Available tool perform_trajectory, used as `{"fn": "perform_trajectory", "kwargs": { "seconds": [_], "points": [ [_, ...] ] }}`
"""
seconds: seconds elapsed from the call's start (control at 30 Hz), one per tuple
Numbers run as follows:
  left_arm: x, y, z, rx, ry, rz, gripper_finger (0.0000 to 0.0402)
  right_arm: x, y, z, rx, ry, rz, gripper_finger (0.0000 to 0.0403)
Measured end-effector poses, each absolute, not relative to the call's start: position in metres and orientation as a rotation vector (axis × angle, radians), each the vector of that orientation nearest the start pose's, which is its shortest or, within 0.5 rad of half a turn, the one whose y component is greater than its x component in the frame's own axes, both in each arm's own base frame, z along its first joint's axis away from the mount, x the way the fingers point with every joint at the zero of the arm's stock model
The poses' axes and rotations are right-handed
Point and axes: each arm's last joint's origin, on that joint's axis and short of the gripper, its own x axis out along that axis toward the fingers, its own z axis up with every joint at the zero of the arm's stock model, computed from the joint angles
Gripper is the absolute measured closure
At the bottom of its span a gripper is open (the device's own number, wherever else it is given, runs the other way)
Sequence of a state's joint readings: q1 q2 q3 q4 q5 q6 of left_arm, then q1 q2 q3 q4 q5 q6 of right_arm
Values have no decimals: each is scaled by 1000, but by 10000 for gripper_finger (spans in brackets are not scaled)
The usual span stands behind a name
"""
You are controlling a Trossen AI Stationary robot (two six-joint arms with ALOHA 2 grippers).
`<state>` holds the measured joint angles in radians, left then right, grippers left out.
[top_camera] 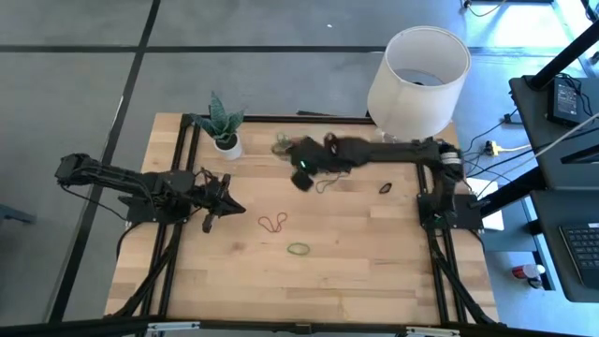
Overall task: Pick and place rubber bands into bin
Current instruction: Put the green rubber band into the transparent bin
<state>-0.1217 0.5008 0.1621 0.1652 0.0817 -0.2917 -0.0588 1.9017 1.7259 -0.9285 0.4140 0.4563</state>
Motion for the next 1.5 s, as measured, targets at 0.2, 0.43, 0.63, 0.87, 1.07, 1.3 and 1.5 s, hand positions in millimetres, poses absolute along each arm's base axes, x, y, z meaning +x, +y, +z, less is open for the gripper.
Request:
{"fn": "perform_trajectory", "kwargs": {
  "seconds": [0.2,0.43,0.63,0.87,1.07,1.3,1.5],
  "points": [
    [147,-30,211,-199,358,-160,400,344,22,256,302,920,-600,362],
    [185,-52,234,-29,544,-149,400,274,65,233,399,817,-498,393],
    [232,-75,240,40,664,-101,400,227,84,212,411,754,-374,396],
    [287,-91,236,35,816,-78,362,190,101,206,381,731,-217,393],
    [323,-91,208,-28,946,27,300,173,101,193,326,765,-176,399],
    [349,-98,172,-76,1058,-7,264,165,103,187,323,777,-159,387],
    [372,-112,146,-27,1107,0,263,163,106,187,295,782,-134,395]
  ]
}}
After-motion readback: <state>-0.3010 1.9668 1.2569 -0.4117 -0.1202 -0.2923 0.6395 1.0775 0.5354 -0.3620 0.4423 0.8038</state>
